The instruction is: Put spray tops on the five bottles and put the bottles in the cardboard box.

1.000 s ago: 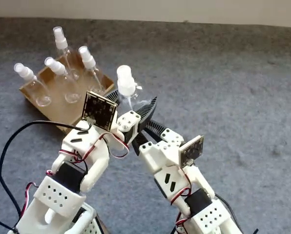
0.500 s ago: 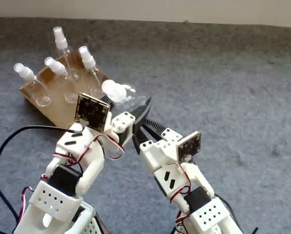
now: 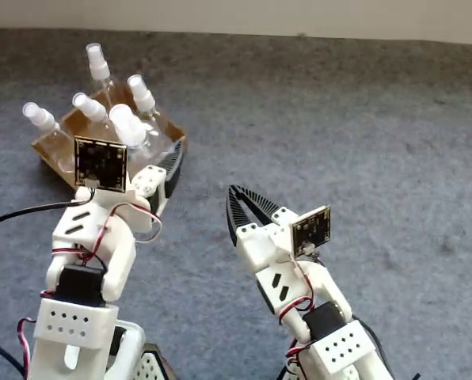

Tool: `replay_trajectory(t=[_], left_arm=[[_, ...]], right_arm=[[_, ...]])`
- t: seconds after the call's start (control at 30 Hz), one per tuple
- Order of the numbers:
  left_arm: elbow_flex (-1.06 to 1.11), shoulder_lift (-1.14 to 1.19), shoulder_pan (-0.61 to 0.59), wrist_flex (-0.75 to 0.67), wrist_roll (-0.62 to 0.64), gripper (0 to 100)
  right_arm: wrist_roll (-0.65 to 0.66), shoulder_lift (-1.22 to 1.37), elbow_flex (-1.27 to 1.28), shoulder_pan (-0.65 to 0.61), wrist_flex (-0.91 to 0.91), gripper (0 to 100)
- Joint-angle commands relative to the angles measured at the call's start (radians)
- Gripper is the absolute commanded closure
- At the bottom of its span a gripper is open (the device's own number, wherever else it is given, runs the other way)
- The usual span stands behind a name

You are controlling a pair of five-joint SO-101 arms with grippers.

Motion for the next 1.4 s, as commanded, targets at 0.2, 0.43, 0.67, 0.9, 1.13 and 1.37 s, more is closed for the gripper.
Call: replay_trajectory(t=[0.2,0.43,0.67,0.9,1.13,1.37], left_arm=[[0.024,-0.013,-0.189,0.020,-0.127,91],[0.054,0.137,-0.240,-0.117,-0.126,91],[0.061,0.343,-0.288,-0.302,-0.126,91],[0.064,0.478,-0.308,-0.397,-0.124,91],[0.085,0.559,-0.309,-0.456,-0.127,92],[0.245,0.598,-0.309,-0.778,-0.127,91]], right_arm=[[0.009,-0.010,0.104,0.010,0.005,99.5],[0.009,-0.007,0.104,0.010,0.005,99.5],[0.009,-0.005,0.104,0.010,0.005,99.5],[0.009,-0.005,0.104,0.010,0.005,99.5],[0.009,-0.005,0.104,0.010,0.005,99.5],[0.009,-0.005,0.104,0.010,0.005,99.5]])
